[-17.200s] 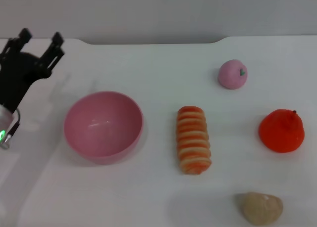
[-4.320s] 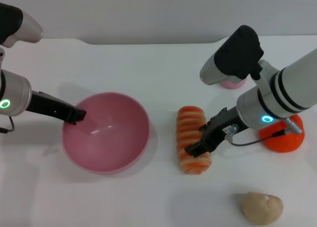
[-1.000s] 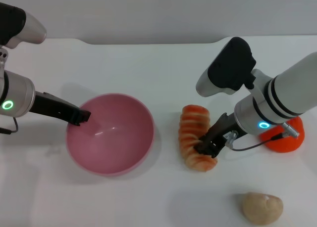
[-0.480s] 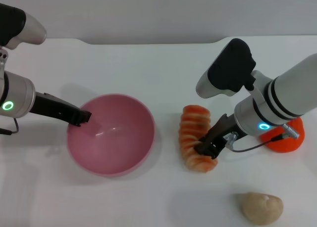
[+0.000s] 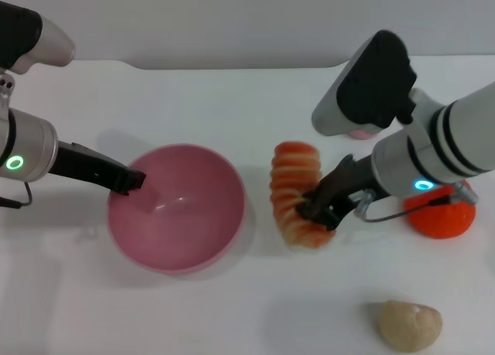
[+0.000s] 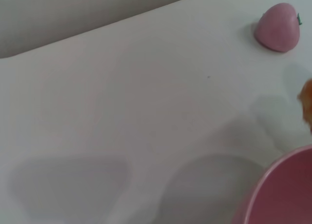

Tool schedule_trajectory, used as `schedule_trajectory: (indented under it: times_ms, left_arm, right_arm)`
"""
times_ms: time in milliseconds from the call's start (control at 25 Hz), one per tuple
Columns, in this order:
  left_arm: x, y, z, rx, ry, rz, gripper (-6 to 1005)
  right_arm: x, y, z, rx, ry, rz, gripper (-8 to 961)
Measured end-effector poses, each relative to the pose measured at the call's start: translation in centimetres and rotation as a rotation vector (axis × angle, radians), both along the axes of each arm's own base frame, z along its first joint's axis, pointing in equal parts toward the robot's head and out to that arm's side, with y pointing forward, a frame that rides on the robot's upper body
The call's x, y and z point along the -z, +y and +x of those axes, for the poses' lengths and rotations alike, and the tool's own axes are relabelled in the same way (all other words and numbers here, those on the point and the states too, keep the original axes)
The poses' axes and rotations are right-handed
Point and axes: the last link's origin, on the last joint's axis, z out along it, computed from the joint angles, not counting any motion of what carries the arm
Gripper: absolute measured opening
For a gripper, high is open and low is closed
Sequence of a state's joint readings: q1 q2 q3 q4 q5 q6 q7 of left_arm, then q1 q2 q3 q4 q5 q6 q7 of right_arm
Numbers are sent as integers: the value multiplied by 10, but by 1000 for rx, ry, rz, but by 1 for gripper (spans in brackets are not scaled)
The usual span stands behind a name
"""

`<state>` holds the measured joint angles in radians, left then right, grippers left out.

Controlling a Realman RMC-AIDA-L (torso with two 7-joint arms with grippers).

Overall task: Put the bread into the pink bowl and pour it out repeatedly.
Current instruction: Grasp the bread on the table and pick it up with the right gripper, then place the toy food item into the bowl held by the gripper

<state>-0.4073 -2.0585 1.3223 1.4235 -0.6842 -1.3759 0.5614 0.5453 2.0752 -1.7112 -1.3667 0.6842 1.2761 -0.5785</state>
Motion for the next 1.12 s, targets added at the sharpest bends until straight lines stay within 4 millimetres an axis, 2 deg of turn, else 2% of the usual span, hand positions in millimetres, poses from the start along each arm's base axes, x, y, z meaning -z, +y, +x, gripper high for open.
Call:
schedule_trajectory:
  times_ms: [320,520,720,880,1120]
  left_arm:
    - [0,1,2,6,0,0,50]
    - [0,1,3,5,0,-5,50]
    - [1,1,4,4,-1,-6,50]
    - [2,2,6,9,1,-12,50]
    - [7,2,12,29,3,-28,50]
  right_arm:
    - [-29,-3,-23,-93,-7,122,120]
    - [-53,-9,-47,-191,-4,206,118]
    - [-64,-22,-73,-271,31,225,116]
    - [-60,-31,-92,-337,49,203,114]
    - [-33,-43,-116,-404,138,83,111]
